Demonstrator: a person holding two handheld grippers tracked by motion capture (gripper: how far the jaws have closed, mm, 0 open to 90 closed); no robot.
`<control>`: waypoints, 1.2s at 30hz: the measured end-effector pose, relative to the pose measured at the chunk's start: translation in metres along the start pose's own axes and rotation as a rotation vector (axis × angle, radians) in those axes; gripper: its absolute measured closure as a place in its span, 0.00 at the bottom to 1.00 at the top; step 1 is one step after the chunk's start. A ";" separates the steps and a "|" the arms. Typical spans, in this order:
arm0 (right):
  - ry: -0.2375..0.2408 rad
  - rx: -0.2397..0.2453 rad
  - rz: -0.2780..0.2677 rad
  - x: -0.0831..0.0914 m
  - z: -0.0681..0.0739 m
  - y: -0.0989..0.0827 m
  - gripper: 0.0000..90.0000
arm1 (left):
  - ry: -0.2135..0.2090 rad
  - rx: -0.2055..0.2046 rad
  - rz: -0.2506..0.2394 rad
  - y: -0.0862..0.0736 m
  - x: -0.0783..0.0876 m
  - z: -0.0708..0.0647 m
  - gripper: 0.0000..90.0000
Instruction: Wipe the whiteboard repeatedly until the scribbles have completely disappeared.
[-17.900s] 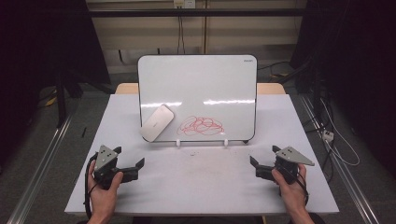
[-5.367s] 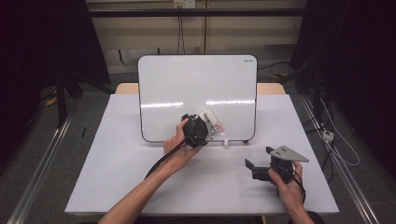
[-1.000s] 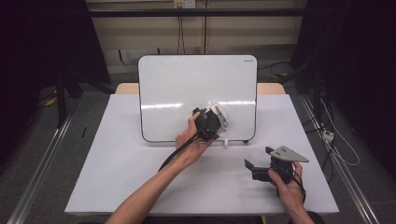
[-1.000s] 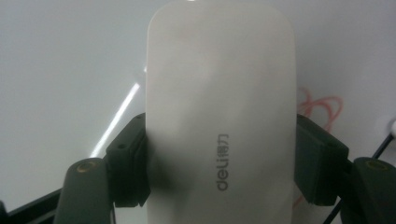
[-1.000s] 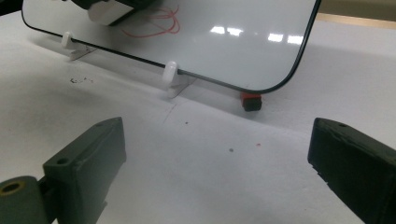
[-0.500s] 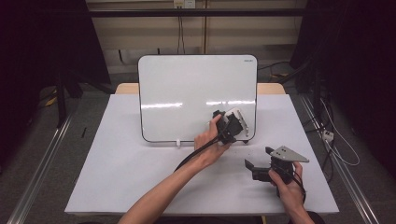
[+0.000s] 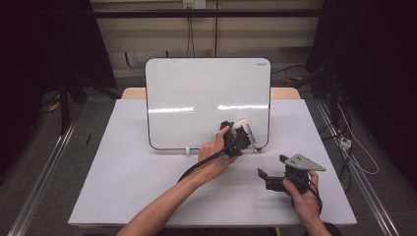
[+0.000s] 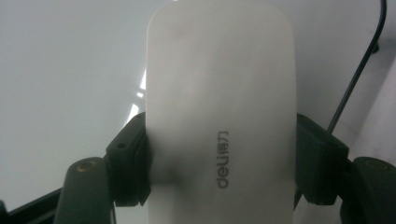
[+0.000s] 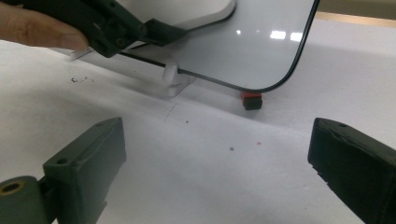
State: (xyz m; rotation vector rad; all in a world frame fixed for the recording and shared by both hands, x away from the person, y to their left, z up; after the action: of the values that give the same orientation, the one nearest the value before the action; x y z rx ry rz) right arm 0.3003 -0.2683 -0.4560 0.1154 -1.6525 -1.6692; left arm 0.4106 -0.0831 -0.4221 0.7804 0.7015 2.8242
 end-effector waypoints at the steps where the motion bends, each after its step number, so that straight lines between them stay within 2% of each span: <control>1: 0.000 0.001 0.000 0.000 0.000 0.000 0.05 | -0.003 0.007 -0.008 -0.004 0.000 0.002 0.35; 7: -0.001 0.000 0.000 0.000 0.000 0.000 0.05 | 0.004 0.054 0.003 -0.027 0.005 0.015 0.35; 15: -0.002 -0.001 0.000 0.000 0.000 0.000 0.05 | 0.029 0.137 0.028 -0.065 0.011 0.044 0.35; 17: -0.003 -0.001 0.001 0.000 0.000 0.000 0.05 | 0.033 0.145 0.040 -0.076 0.014 0.052 0.35; 20: -0.005 -0.001 0.000 0.000 0.000 0.000 0.05 | 0.045 0.196 0.043 -0.093 0.016 0.061 0.35; 21: -0.005 -0.002 0.001 0.000 0.000 0.000 0.05 | 0.047 0.196 0.054 -0.098 0.018 0.065 0.35; 24: -0.006 0.000 0.001 0.000 0.000 0.000 0.05 | 0.053 0.241 0.063 -0.115 0.020 0.075 0.35; 26: -0.006 -0.001 0.001 0.000 0.000 0.000 0.05 | 0.057 0.257 0.079 -0.123 0.022 0.081 0.35; 29: -0.008 0.000 0.000 0.000 0.000 0.000 0.05 | 0.046 0.309 0.097 -0.129 0.023 0.089 0.35; 36: -0.011 0.000 0.002 -0.001 0.000 0.000 0.05 | 0.066 0.332 0.109 -0.118 0.021 0.085 0.35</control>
State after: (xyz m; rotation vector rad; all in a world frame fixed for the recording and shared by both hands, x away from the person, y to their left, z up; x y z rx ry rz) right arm 0.3010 -0.2676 -0.4560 0.1051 -1.6598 -1.6713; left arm 0.4362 0.0606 -0.4038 0.7951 1.1952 2.8793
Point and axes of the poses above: each handheld gripper's, and its own axes: x roughly backward along the jaws, y roughly out of its top, z roughly to its left, the point moved 1 cm from there along -x, roughly forward along the jaws, and after that the axes turned 10 degrees about y, right-handed, at the moved point
